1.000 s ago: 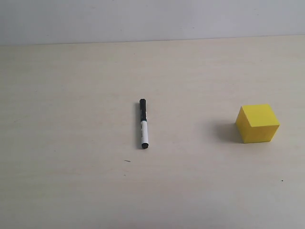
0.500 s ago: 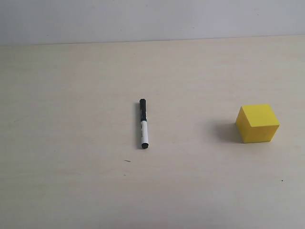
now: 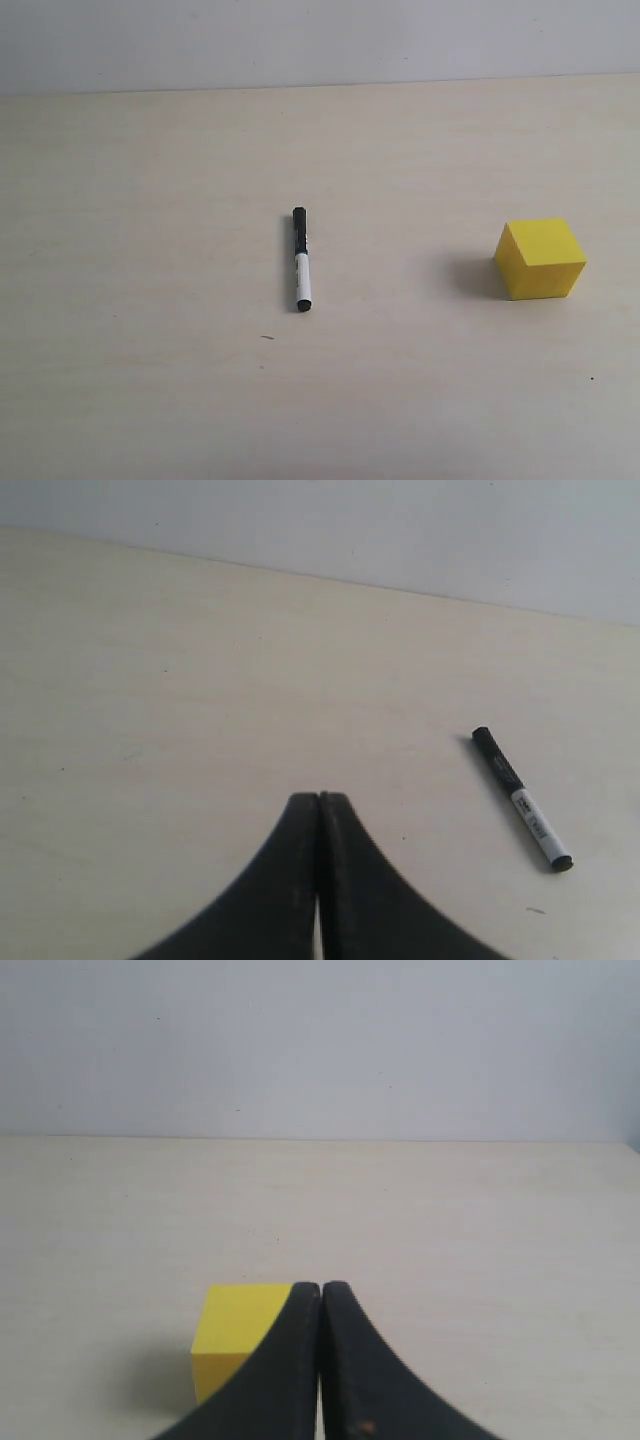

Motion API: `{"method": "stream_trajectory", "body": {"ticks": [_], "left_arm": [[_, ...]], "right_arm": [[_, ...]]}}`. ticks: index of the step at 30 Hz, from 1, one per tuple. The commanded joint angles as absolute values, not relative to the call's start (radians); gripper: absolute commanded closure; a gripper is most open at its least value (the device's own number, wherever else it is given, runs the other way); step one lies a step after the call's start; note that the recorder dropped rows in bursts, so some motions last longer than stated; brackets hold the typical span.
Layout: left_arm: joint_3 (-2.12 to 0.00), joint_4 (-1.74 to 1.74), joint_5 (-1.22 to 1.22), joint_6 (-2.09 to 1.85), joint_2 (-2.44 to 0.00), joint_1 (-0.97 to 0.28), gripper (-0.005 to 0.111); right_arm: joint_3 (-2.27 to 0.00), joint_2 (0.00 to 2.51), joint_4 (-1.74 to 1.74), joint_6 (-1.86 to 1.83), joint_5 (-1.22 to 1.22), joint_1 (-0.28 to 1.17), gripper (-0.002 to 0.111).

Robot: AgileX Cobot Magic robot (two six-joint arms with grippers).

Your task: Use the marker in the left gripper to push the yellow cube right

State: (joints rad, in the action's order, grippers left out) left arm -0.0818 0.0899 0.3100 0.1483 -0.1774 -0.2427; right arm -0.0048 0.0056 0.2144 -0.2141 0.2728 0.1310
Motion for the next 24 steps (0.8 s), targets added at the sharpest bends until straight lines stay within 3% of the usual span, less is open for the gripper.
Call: {"method": "stream_trajectory", "body": {"ticks": [1,7,24], "left_arm": [[-0.058,0.083,0.319,0.143,-0.122,-0.234,0.107],[-0.001,0.066,0.321,0.13,-0.004,-0.198,0.107],[0.0,0.066,0.363,0.135,0.0,-0.177,0.107]], "right_arm": [[0.0,0.0,0.21,-0.214,0.268,0.128,0.108],[0.0,0.0,0.21,-0.214,0.268,0.128,0.108],[0.0,0.0,0.212,-0.214,0.268,0.128,0.108]]}}
